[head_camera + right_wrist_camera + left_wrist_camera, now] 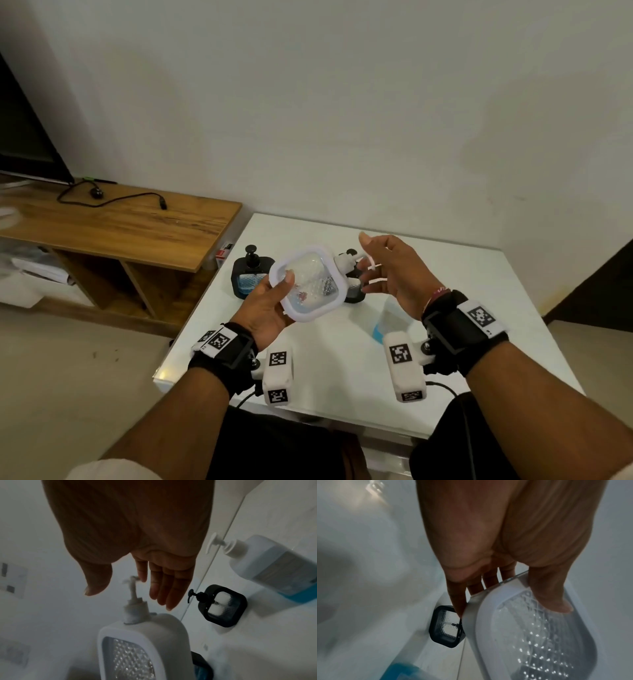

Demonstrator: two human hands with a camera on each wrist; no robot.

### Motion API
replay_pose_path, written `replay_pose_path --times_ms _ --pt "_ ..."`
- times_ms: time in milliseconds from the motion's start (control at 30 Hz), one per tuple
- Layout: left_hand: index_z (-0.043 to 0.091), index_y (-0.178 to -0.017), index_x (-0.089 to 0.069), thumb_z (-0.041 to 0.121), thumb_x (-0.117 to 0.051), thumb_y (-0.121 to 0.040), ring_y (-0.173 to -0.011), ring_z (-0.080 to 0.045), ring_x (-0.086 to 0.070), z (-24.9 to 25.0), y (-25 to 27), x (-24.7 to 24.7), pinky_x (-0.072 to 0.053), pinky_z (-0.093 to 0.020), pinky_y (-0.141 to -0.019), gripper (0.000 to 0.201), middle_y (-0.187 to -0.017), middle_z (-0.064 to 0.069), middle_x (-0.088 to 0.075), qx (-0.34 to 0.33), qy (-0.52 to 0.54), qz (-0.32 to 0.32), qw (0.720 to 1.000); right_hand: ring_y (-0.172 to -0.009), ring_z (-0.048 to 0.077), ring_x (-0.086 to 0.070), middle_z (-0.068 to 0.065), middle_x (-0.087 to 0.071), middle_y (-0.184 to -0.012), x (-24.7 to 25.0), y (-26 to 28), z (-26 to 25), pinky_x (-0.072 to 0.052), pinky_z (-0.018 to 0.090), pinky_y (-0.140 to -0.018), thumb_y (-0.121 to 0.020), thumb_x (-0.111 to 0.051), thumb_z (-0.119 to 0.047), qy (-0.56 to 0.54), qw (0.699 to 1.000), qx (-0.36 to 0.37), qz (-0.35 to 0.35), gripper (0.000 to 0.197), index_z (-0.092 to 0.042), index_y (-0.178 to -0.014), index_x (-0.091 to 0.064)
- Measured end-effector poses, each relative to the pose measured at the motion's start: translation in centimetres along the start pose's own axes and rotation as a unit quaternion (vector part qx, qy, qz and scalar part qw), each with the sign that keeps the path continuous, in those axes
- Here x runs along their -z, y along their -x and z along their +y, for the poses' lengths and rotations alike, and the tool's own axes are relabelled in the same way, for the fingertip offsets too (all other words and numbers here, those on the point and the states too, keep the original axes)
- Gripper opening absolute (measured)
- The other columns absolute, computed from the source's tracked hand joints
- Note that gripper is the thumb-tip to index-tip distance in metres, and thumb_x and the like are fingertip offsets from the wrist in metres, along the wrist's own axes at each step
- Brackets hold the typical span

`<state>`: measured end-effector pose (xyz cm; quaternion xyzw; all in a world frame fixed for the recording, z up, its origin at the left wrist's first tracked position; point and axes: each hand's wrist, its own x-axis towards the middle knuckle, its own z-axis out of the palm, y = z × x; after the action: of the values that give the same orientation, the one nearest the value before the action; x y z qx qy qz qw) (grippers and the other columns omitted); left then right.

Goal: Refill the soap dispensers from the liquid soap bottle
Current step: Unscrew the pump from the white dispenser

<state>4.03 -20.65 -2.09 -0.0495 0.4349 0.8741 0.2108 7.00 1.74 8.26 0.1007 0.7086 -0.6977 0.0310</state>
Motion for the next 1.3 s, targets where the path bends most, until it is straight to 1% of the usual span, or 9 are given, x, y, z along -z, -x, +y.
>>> replay_pose_path --times_ms 100,200,267,400,800,1000,1100,1200,1300 --pt "0.010 -0.147 -0.052 0.029 -0.075 -0.086 -0.137 -0.041 -0.052 -0.4 -0.2 0.0 -0.053 -0.056 -0.102 0.068 -0.149 -0.024 -0.052 -0.007 0.005 0.009 1.000 -0.065 0.027 -0.059 0.012 -0.066 -0.090 -0.6 -0.5 1.4 -0.054 0.037 -0.063 -0.076 -0.077 -0.049 0.004 1.000 -0.020 0.012 0.056 -0.012 -0.113 -0.056" --pt "0.008 -0.145 -0.053 0.024 -0.067 -0.089 -0.136 -0.040 -0.053 -0.9 -0.7 0.1 -0.042 -0.061 -0.112 0.061 -0.146 -0.023 -0.056 0.004 -0.001 0.010 1.000 -0.059 0.025 -0.061 0.013 -0.069 -0.086 -1.1 -1.2 2.2 -0.055 0.035 -0.059 -0.077 -0.078 -0.044 0.052 0.998 -0.011 0.018 0.046 -0.009 -0.101 -0.062" --pt "0.010 -0.137 -0.059 0.024 -0.064 -0.088 -0.130 -0.039 -0.059 -1.0 -0.7 -0.2 -0.046 -0.059 -0.109 0.052 -0.140 -0.021 -0.061 0.011 -0.006 0.008 1.000 -0.056 0.022 -0.061 0.013 -0.070 -0.081 -1.2 -1.4 2.5 -0.055 0.032 -0.056 -0.079 -0.077 -0.042 0.093 0.995 -0.006 0.022 0.039 -0.007 -0.092 -0.063" --pt "0.018 -0.125 -0.066 0.029 -0.063 -0.086 -0.110 -0.035 -0.070 -0.9 -0.8 -0.3 -0.063 -0.049 -0.079 0.041 -0.124 -0.017 -0.071 0.026 0.018 0.013 0.999 -0.054 0.020 -0.062 0.016 -0.068 -0.075 -1.2 -1.9 2.9 -0.054 0.030 -0.054 -0.084 -0.074 -0.036 0.108 0.994 -0.026 0.003 0.035 -0.003 -0.089 -0.064" --pt "0.021 -0.128 -0.064 0.034 -0.051 -0.103 -0.104 -0.032 -0.074 -2.9 -2.3 -0.7 -0.057 -0.052 -0.093 0.031 -0.119 -0.013 -0.075 0.022 -0.002 0.049 0.999 -0.057 0.026 -0.063 0.016 -0.066 -0.085 -1.1 -3.4 3.8 -0.057 0.034 -0.056 -0.083 -0.076 -0.018 0.121 0.991 0.044 0.027 0.021 -0.005 -0.090 -0.061" --pt "0.022 -0.112 -0.066 0.051 -0.050 -0.102 -0.100 -0.031 -0.069 -2.9 -2.0 -0.6 -0.057 -0.048 -0.082 0.035 -0.095 -0.010 -0.079 0.073 0.035 0.103 0.991 -0.093 0.029 -0.064 0.010 -0.064 -0.107 -2.0 -3.1 3.9 -0.060 0.046 -0.075 -0.076 -0.074 -0.002 0.201 0.973 0.102 -0.056 0.029 -0.019 -0.097 -0.065" --pt "0.021 -0.111 -0.066 0.050 -0.045 -0.104 -0.097 -0.028 -0.069 -2.3 -1.9 -0.8 -0.055 -0.046 -0.082 0.037 -0.090 -0.008 -0.080 0.068 0.037 0.091 0.993 -0.088 0.019 -0.062 0.011 -0.062 -0.109 -2.1 -2.8 3.7 -0.058 0.026 -0.065 -0.080 -0.069 0.005 0.124 0.985 0.107 -0.059 0.039 -0.018 -0.110 -0.062" --pt "0.022 -0.114 -0.066 0.050 -0.046 -0.103 -0.103 -0.030 -0.068 -2.2 -1.9 -0.8 -0.054 -0.049 -0.092 0.037 -0.097 -0.008 -0.080 0.070 0.029 0.088 0.993 -0.081 0.014 -0.062 0.002 -0.061 -0.102 -2.3 -2.7 3.6 -0.051 0.016 -0.056 -0.085 -0.074 -0.021 0.089 0.993 0.082 0.004 0.034 -0.018 -0.115 -0.057" --pt "0.022 -0.117 -0.066 0.047 -0.045 -0.104 -0.106 -0.031 -0.067 -2.5 -1.8 -0.9 -0.053 -0.050 -0.093 0.035 -0.103 -0.009 -0.079 0.079 0.018 0.083 0.993 -0.065 0.014 -0.064 0.002 -0.063 -0.101 -2.1 -3.1 4.3 -0.050 0.021 -0.050 -0.080 -0.075 -0.043 0.145 0.987 0.036 0.055 0.042 -0.012 -0.104 -0.060"
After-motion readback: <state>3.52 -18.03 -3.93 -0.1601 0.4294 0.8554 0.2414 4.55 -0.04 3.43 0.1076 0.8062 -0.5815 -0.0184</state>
